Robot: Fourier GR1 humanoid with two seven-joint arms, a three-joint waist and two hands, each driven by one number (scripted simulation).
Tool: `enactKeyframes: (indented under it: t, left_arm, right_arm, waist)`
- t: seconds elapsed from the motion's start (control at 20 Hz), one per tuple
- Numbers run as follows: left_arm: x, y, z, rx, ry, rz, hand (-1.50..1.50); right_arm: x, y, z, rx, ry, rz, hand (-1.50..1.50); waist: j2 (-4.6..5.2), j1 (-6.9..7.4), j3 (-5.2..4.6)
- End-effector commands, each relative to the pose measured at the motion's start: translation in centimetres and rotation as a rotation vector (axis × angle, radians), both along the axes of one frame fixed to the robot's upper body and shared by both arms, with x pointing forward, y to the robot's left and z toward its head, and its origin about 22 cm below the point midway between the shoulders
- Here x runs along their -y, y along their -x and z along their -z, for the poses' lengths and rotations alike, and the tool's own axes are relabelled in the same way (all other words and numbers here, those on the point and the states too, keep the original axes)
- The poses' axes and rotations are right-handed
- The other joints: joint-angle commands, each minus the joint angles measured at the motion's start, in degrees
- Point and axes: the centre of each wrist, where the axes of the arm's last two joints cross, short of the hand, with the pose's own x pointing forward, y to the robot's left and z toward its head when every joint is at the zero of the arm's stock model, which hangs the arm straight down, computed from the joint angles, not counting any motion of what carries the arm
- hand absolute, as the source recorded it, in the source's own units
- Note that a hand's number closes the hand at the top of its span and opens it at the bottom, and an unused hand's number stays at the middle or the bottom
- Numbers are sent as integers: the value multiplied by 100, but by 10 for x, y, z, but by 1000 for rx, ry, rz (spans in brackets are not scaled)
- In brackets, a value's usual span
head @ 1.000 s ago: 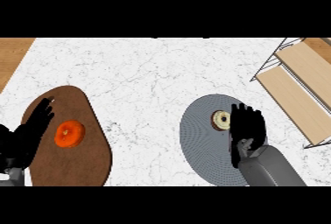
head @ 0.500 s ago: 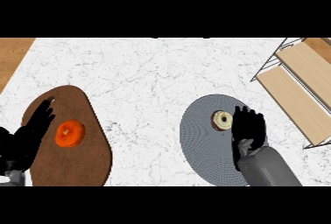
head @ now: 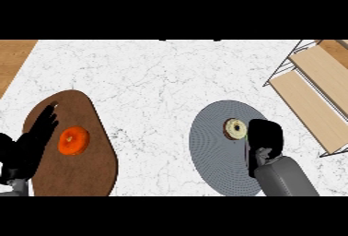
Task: Pick the eggplant from the placemat and place it in the tiered shelf
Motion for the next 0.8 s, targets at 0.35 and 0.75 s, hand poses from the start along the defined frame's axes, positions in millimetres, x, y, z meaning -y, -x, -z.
enactKeyframes:
  t: [0.35, 0.75]
  left_arm:
    - [-2, 0, 2, 7, 11, 3, 0]
    - [1, 2, 0, 7, 2, 10, 0]
  right_arm:
    - [-6, -5, -42, 174, 56, -65, 150]
    - [-20, -40, -62, 587, -131, 468, 150]
  waist:
    - [24, -25, 24]
    - [36, 48, 29]
